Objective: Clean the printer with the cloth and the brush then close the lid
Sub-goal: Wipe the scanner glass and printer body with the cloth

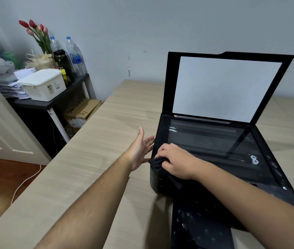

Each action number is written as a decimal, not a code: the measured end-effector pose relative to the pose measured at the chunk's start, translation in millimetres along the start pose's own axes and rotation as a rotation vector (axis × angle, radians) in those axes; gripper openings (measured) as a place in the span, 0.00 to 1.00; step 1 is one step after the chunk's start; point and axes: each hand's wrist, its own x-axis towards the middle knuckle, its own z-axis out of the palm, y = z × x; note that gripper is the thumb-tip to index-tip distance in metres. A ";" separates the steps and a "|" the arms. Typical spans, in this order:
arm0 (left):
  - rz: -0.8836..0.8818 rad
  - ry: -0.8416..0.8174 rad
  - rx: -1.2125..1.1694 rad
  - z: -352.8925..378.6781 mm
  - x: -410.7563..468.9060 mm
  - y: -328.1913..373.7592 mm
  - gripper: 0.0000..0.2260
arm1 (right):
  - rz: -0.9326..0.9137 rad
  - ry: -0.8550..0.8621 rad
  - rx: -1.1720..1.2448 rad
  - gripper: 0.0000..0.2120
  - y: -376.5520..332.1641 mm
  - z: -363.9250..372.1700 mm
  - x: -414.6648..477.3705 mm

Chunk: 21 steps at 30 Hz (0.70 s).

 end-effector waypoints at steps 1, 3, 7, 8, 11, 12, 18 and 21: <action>-0.001 -0.002 -0.001 -0.1 -0.3 -0.3 0.37 | 0.012 -0.024 -0.018 0.15 3.0 -3.9 -1.7; -0.003 -0.009 0.005 -0.5 -0.1 -1.4 0.37 | 0.044 -0.080 -0.061 0.15 13.4 -12.6 -6.9; -0.003 -0.010 -0.003 -3.9 1.1 -3.8 0.37 | 0.086 -0.114 -0.045 0.14 23.4 -19.3 -12.8; -0.006 -0.008 -0.002 -3.3 0.9 -4.4 0.37 | 0.076 -0.104 -0.038 0.14 19.1 -17.2 -9.8; -0.010 -0.001 0.027 1.0 -1.0 -4.7 0.37 | 0.030 -0.071 -0.027 0.14 -1.4 -4.9 4.6; -0.009 0.002 0.037 1.4 -1.0 -4.1 0.37 | 0.027 -0.063 -0.025 0.14 -6.0 -1.5 8.4; -0.002 0.001 0.021 -0.3 0.6 -2.6 0.37 | 0.032 -0.041 -0.058 0.14 10.4 -8.6 -14.0; 0.002 -0.004 0.023 -0.1 0.4 -3.9 0.37 | 0.065 -0.021 -0.054 0.14 37.7 -22.5 -47.0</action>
